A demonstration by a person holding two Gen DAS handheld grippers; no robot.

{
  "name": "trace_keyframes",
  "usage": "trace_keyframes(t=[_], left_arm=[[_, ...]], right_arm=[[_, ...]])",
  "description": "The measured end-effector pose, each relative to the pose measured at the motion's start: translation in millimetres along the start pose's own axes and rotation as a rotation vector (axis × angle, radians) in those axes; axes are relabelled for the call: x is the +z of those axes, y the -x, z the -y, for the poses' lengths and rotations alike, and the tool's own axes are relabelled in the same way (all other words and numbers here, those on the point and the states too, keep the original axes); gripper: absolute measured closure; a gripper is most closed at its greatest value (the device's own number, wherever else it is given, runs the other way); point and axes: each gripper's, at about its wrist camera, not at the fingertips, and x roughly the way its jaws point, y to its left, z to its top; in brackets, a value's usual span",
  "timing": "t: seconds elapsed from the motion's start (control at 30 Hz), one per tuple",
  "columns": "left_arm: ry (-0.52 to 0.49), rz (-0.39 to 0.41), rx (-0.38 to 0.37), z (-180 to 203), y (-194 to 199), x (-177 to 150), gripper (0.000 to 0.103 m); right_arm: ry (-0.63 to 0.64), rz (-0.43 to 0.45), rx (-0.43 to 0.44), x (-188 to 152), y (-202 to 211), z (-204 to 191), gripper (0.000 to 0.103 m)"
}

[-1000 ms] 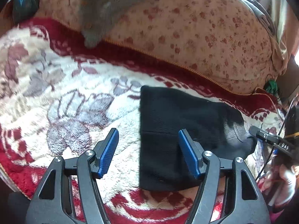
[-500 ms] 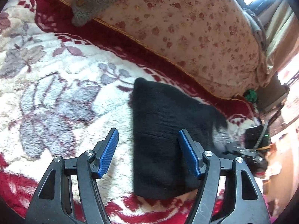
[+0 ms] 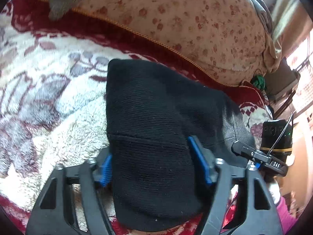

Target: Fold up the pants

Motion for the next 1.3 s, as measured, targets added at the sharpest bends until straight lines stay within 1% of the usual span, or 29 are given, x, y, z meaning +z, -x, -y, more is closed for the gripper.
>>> trace_keyframes(t=[0.03,0.07,0.13,0.2,0.3,0.37,0.43,0.57,0.67,0.8,0.9,1.03,1.2,1.27,1.3], left_arm=[[-0.003,0.009,-0.003,1,4,1,0.053],[-0.006,0.016,-0.001,1,8,2,0.061],[-0.020,0.034,-0.001,2,19,4,0.065],[-0.039,0.071,0.020,5,34,5,0.065],[-0.046,0.124,0.032,1,59,11,0.065],[-0.042,0.144,0.038,-4,72,15,0.066],[-0.038,0.161,0.067,-13,88,18,0.066],[-0.011,0.196,0.128,-39,115,17,0.065],[0.034,0.212,0.175,-66,132,15,0.066],[0.094,0.225,0.239,-101,145,7,0.066],[0.119,0.233,0.279,-123,151,-1,0.066],[0.150,0.228,0.311,-146,151,-10,0.066],[0.168,0.222,0.306,-157,142,-17,0.065],[0.175,0.224,0.308,-159,139,-18,0.064],[0.178,0.225,0.311,-159,138,-17,0.063]], right_arm=[[0.006,0.004,0.005,0,1,-1,0.056],[0.012,0.006,0.005,0,3,-4,0.056],[0.024,0.011,0.005,2,4,-10,0.058],[0.037,0.022,0.024,5,6,-19,0.060],[0.072,0.020,0.046,10,3,-40,0.060],[0.088,0.020,0.064,14,-1,-54,0.060],[0.095,0.020,0.082,17,-8,-67,0.060],[0.137,-0.005,0.099,23,-37,-101,0.060],[0.153,-0.029,0.122,26,-67,-121,0.060],[0.166,-0.080,0.140,25,-113,-139,0.060],[0.157,-0.124,0.148,22,-143,-148,0.060],[0.161,-0.173,0.141,18,-175,-156,0.060],[0.141,-0.191,0.116,16,-191,-151,0.059],[0.140,-0.213,0.085,15,-194,-147,0.058],[0.143,-0.224,0.063,16,-195,-145,0.056]])
